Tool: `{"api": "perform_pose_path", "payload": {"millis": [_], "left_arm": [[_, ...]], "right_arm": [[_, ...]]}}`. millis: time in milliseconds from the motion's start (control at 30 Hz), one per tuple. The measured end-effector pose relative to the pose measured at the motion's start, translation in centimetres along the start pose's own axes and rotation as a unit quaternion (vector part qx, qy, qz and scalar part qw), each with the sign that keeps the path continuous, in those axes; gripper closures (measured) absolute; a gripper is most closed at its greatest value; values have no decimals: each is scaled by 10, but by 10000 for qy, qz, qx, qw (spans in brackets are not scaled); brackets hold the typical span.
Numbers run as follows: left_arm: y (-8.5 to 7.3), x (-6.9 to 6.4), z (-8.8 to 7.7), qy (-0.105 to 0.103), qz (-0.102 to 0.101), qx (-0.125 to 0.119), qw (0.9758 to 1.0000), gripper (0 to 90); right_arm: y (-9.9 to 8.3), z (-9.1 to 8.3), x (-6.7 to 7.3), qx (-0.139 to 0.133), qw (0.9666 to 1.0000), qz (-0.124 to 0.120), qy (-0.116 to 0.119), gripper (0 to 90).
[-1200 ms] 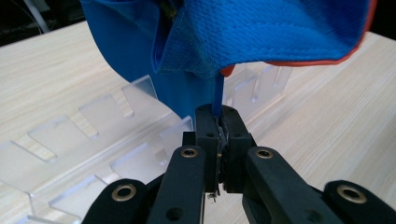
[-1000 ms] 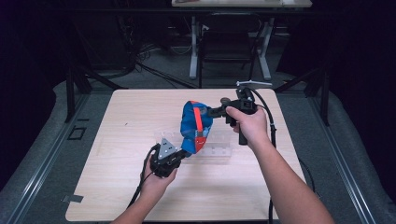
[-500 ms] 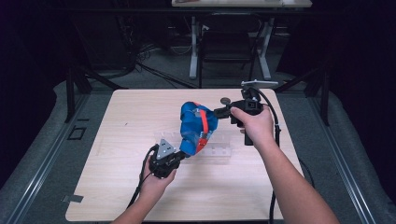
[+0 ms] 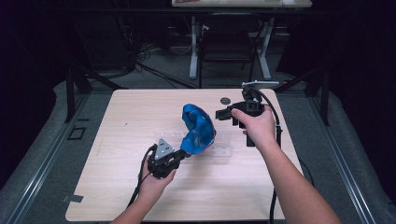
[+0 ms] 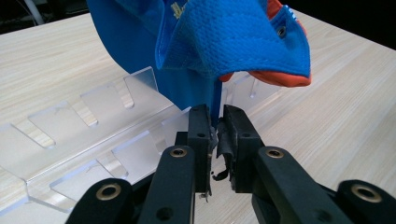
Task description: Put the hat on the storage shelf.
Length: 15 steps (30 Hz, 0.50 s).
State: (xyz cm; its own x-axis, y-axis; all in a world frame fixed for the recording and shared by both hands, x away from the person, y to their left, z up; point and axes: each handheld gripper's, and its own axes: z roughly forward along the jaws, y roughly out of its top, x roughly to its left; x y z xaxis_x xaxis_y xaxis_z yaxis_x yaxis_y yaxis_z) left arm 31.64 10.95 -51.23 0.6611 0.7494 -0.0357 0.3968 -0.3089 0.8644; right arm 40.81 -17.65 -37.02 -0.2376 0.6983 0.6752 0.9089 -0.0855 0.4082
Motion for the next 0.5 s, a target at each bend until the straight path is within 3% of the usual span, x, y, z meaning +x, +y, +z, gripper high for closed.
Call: {"api": "perform_pose_path", "payload": {"millis": [500], "left_arm": [[-7, 11, -19, -72, -132, 107, 9998, 656]], "right_arm": [[-5, -12, -2, 26, 9998, -104, -168, 757]]}}
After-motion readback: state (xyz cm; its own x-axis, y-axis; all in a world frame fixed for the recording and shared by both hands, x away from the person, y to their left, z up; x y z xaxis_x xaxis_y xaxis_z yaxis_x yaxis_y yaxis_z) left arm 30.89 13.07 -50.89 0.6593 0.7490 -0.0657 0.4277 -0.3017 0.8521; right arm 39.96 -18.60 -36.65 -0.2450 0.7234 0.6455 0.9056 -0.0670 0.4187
